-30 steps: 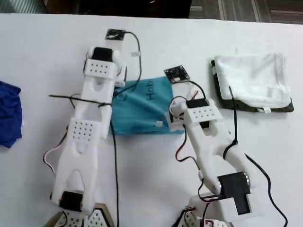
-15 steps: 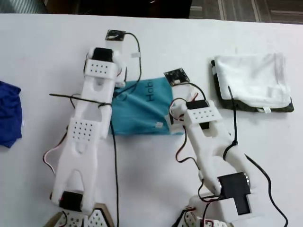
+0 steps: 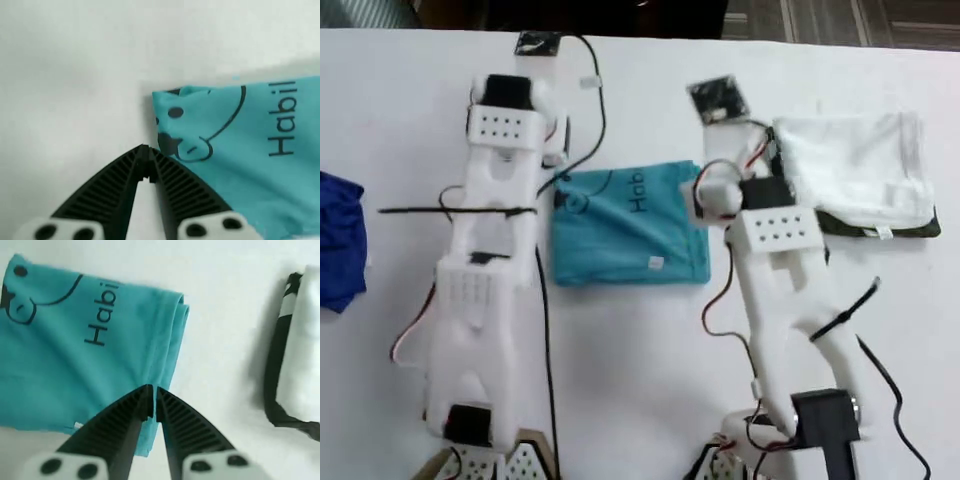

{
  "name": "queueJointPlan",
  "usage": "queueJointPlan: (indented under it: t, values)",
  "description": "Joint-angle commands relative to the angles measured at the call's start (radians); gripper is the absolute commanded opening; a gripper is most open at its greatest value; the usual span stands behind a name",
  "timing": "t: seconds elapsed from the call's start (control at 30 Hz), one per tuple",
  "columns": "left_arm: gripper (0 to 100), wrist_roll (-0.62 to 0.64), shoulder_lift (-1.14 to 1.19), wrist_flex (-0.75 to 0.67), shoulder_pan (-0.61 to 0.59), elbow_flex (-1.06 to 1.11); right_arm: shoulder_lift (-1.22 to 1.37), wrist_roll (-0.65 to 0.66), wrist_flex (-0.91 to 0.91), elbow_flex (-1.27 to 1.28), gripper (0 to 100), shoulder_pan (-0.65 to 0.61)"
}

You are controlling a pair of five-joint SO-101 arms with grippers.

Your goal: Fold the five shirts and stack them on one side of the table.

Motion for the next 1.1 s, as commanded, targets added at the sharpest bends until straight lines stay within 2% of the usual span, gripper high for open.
queueJointPlan:
  t: [0.0, 0.2, 0.4, 0.53, 0.63, 0.77, 1.07]
  values:
    - [3, 0.043, -0.308, -0.041, 0.009, 0.371, 0.085, -0.005, 0.012, -0.132, 1.9, 0.022]
    - [3, 0.049, -0.631, -0.31, 0.041, 0.943, 0.315, -0.009, 0.07, -0.338, 1.9, 0.021]
    - [3, 0.049, -0.807, -0.47, 0.083, 1.291, 0.516, -0.009, 0.12, -0.542, 1.9, 0.018]
    - [3, 0.058, -0.824, -0.535, 0.089, 1.388, 0.642, -0.009, 0.154, -0.666, 1.9, 0.018]
    - [3, 0.147, -0.824, -0.575, 0.089, 1.417, 0.73, -0.009, 0.183, -0.744, 1.9, 0.018]
    - [3, 0.219, -0.822, -0.577, 0.11, 1.417, 0.819, -0.009, 0.22, -0.824, 1.9, 0.018]
    - [3, 0.285, -0.821, -0.575, 0.203, 1.428, 0.885, -0.008, 0.237, -0.899, 1.9, 0.022]
